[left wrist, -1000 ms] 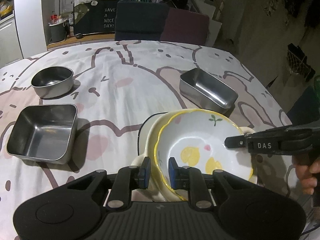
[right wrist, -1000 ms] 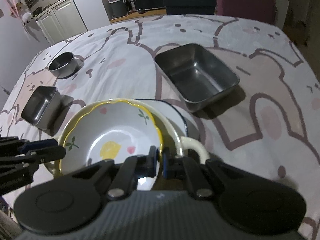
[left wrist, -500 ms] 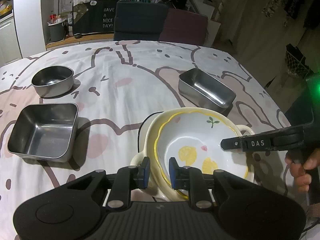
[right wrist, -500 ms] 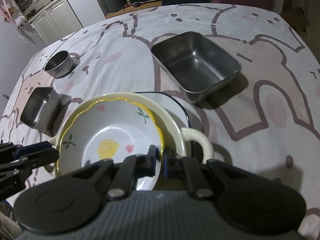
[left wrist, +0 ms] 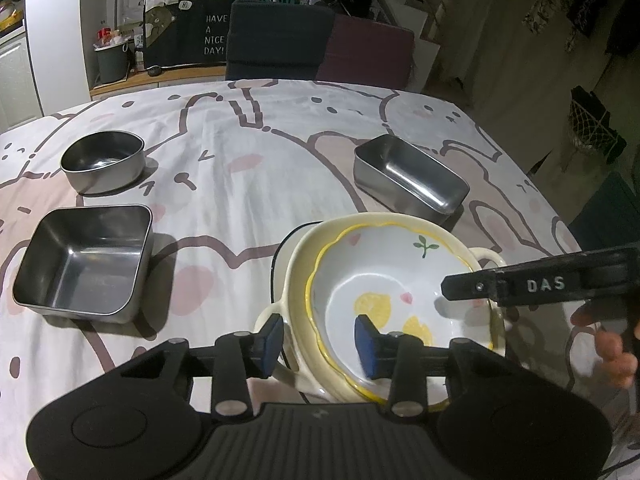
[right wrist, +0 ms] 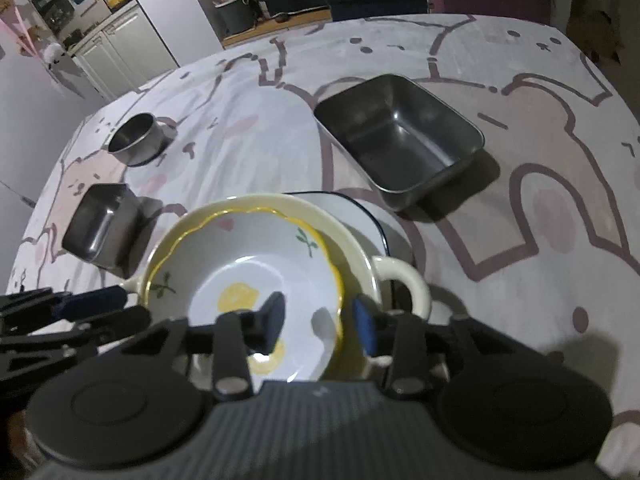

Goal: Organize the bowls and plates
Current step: 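Open both tools to release the lemon bowl, then move both tools to a dark metal square tray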

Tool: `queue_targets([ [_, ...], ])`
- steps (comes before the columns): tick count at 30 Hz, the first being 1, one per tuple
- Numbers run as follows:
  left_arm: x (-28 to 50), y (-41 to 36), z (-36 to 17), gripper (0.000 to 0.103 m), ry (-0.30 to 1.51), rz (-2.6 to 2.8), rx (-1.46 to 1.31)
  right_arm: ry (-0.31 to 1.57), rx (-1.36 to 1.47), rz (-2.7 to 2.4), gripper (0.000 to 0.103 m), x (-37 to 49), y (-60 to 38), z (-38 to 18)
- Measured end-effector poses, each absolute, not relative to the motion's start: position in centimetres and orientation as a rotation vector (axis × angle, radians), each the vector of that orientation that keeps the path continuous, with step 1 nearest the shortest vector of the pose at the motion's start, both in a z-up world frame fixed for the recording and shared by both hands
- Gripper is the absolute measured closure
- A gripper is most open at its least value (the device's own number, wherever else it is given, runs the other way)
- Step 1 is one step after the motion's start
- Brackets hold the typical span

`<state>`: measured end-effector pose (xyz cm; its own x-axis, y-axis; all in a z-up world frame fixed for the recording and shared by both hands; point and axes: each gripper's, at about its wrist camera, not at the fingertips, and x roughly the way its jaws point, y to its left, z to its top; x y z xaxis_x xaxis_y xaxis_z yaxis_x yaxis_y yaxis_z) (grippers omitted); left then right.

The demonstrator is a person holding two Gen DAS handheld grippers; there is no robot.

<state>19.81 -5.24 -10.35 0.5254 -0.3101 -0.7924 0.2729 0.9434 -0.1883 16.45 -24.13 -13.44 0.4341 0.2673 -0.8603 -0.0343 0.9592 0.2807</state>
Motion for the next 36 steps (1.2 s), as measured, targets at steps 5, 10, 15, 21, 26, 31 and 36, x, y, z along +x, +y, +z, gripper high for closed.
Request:
queue_targets([
  [5, 19.7, -5.4, -10.3, 0.049, 0.953, -0.368, -0.054, 1.088, 0.237, 0.216, 0.039, 15.3, -24.1, -12.5],
  [10, 19.3, -5.6, -9.8, 0.036, 0.938, -0.375, -0.054, 1.033, 0.172, 0.201, 0.016, 14.1, -24.1, -11.5],
  [15, 18.9, -5.4, -9.0, 0.028, 0.914, -0.376, -0.067, 1.010, 0.171, 0.162, 0.012, 13.1, -25.3, -11.1],
  [21, 18.4, -5.1, -8.2, 0.013, 0.890, -0.372, -0.078, 0.966, 0.177, 0.149, 0.001, 11.8, -26.0, -10.2],
  [26, 17.8, -4.1, -6.5, 0.003, 0.833, -0.358, -0.090, 0.920, 0.186, 0.153, 0.001, 10.9, -26.1, -9.2],
  [31, 17.8, -1.9, -4.3, 0.000, 0.752, -0.312, -0.094, 0.844, 0.218, 0.149, 0.001, 10.4, -25.9, -7.7],
  [36, 18.9, 1.3, -2.2, 0.000, 0.691, -0.230, -0.090, 0.751, 0.252, 0.154, 0.000, 11.1, -24.6, -6.5],
])
